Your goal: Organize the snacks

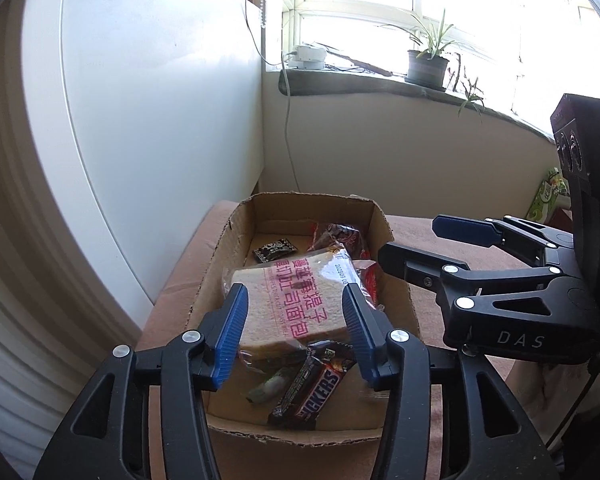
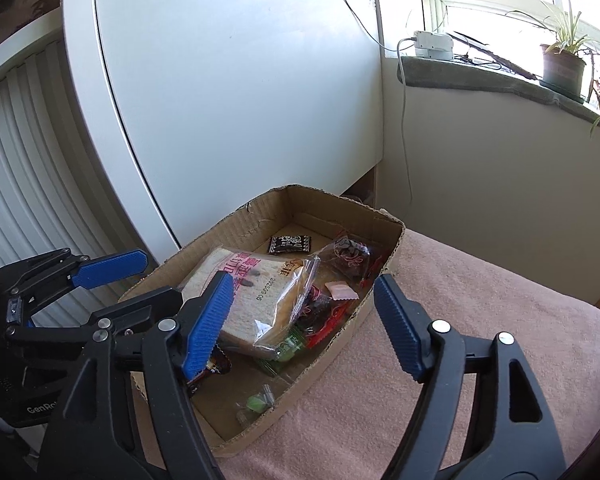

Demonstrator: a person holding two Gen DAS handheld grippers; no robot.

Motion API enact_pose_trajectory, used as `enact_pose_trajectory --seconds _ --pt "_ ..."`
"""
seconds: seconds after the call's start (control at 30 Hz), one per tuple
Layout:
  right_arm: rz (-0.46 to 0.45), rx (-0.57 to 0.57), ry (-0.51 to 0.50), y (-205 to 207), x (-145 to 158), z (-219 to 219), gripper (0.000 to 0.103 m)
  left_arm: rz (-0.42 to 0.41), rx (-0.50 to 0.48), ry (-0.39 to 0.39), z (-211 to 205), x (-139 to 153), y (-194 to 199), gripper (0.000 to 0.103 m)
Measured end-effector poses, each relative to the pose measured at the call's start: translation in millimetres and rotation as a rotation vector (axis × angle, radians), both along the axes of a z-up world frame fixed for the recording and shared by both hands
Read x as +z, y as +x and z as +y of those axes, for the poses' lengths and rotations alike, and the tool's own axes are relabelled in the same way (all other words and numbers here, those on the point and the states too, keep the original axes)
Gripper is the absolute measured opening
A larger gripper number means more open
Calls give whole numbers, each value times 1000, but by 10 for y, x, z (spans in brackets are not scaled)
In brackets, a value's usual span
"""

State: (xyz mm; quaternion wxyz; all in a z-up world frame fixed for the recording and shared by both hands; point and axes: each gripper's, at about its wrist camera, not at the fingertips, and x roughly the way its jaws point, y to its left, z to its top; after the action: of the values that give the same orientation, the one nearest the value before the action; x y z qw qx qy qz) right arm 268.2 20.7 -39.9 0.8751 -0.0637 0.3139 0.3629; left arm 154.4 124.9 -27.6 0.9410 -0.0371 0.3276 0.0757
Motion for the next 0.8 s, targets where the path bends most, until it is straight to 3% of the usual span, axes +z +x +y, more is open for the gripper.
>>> enact_pose_trajectory --seconds 0.07,0.17,0.63,0.8 --pt "-10 -3 -7 -15 5 -14 80 -16 4 7 -22 7 -39 48" --pt "-33 -11 -23 -58 23 -36 80 -44 -11 14 -76 13 -96 62" --pt "-95 -77 -41 -311 116 -441 92 -175 87 -20 -197 19 -405 70" --pt "-114 -95 -35 -507 115 -612 94 -202 117 -5 -245 -55 -469 78"
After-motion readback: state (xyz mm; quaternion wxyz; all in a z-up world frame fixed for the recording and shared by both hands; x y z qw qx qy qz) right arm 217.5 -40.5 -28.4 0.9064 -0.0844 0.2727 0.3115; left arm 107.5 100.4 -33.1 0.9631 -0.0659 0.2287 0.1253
